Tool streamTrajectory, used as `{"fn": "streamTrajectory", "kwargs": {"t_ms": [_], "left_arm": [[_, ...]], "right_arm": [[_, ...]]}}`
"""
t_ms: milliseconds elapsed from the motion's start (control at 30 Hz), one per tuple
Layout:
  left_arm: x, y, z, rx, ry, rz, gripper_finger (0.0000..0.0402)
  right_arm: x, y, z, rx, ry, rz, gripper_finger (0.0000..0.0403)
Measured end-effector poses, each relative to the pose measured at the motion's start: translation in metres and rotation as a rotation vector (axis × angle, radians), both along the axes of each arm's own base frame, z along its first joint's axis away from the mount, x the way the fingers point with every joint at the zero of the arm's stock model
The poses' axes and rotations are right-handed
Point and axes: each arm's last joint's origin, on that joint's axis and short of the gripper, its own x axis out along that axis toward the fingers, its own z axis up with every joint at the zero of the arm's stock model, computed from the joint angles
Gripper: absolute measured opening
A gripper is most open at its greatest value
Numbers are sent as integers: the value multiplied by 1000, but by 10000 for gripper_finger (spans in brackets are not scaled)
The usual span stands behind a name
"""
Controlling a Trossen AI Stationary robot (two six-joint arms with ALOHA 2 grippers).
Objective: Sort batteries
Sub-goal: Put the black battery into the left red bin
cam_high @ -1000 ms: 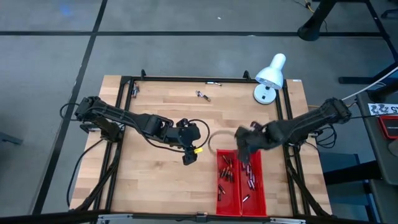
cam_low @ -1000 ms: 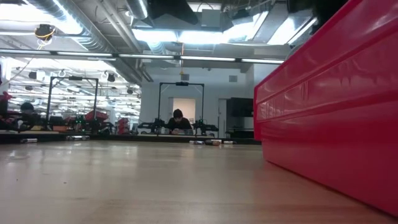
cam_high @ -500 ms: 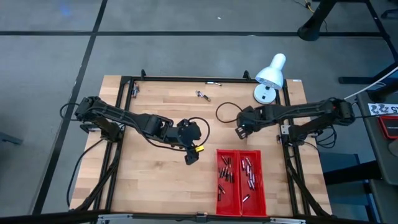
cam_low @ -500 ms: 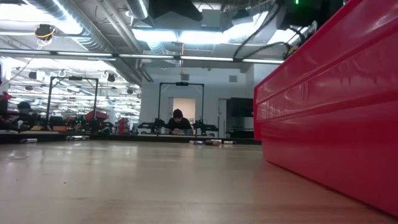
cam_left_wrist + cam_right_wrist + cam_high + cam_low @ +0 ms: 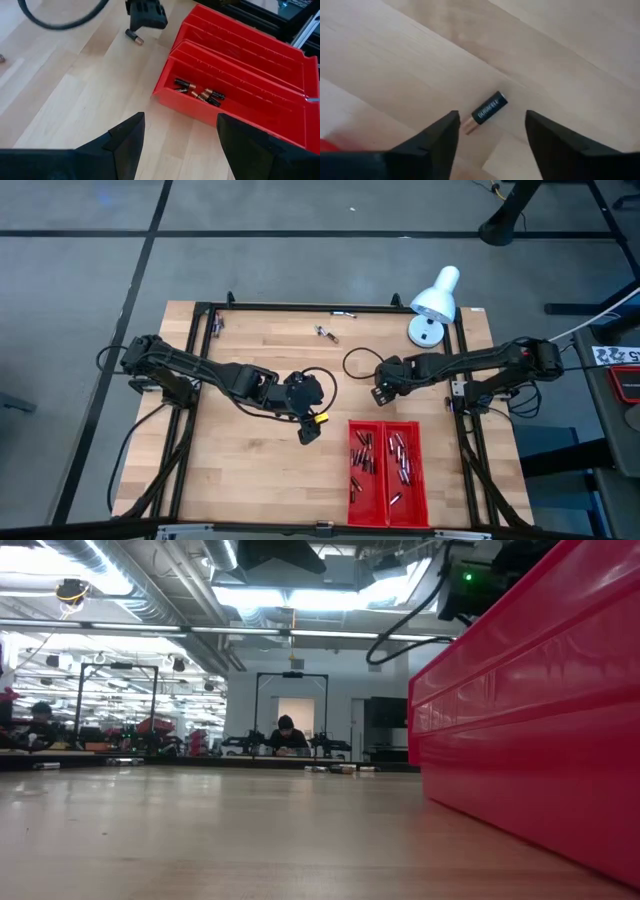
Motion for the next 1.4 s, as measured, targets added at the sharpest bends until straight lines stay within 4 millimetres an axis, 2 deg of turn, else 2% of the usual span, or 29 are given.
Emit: {"fn": "streamTrajectory", "kwargs": {"t_ms": [133,233,367,500,633,800,1000,1167,1400], "left_arm": [[0,0,0,4,-1,0,237],[0,1,0,9,-2,4,237],[0,1,0,10,0,4,237],[0,0,0,8,1,5,237],[0,0,0,6,3,7,237],[0,0,0,6,3,8,237],[0,0,0,6,2,9,237],[0,0,0,6,2,9,237],[0,1,0,8,3,10,237]], "right_arm": [[10,0,-10,9,-11,-1,250],[20,-1,-20,2,-33,-3,254],[26,-3,-39,18,25,-38,254],[29,-2,-53,41,89,-33,247],[29,-2,-58,44,120,-15,219],[31,-2,-56,42,129,41,149],[36,-2,-50,47,126,114,35],[44,-2,-39,55,136,158,39],[63,4,-10,78,92,241,41]]}}
